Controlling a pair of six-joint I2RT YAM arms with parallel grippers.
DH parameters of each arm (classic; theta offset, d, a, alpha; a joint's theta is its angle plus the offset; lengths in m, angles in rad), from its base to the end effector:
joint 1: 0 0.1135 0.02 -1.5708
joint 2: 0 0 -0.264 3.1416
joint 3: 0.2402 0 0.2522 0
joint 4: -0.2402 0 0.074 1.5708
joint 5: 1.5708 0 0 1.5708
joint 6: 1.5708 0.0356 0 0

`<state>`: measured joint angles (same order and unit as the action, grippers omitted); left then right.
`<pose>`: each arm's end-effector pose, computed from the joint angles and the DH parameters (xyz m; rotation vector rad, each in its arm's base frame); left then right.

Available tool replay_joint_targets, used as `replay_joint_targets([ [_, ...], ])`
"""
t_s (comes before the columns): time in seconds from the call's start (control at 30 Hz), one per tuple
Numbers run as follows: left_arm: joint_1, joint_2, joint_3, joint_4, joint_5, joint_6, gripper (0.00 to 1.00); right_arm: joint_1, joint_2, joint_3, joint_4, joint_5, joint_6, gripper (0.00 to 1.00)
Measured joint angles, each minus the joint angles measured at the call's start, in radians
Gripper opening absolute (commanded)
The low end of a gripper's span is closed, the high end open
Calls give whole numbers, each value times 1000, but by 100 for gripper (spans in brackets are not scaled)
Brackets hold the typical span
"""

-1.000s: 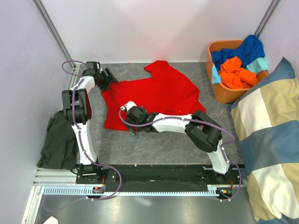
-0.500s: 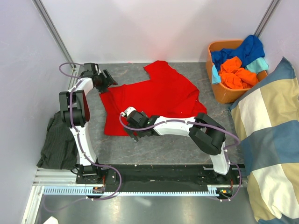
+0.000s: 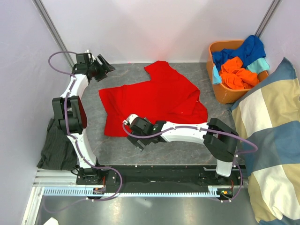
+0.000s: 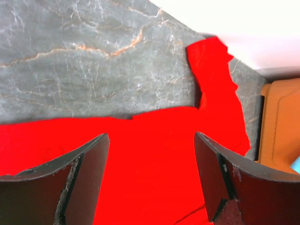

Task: Fold and stack the t-shirts
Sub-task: Fold the flattened tshirt in 1/3 of the way

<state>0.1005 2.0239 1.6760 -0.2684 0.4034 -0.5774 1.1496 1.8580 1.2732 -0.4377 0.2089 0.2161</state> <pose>0.4724 0.0336 0.2621 -0.5136 2.1584 -0.7079 0.1657 0.3519 0.1886 -1.0918 2.3357 0.2477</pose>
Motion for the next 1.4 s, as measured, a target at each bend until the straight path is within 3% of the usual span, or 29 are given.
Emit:
replay_joint_targets([
  [0.27,1,-2,-52,15,0,-3,81,16,-11,71,-1,72,-12,98],
  [0.53,29,-24,-91,17,-2,-3,82,11,282,459,66,212,-94,98],
  [0.73,59,-59,-125,26,0,-3,81,5,463,618,65,239,-130,98],
  [1.07,82,-63,-190,56,9,-10,81,4,480,570,93,222,-134,98],
  [1.4,97,-63,-206,69,27,-18,81,5,414,452,154,76,-163,98],
])
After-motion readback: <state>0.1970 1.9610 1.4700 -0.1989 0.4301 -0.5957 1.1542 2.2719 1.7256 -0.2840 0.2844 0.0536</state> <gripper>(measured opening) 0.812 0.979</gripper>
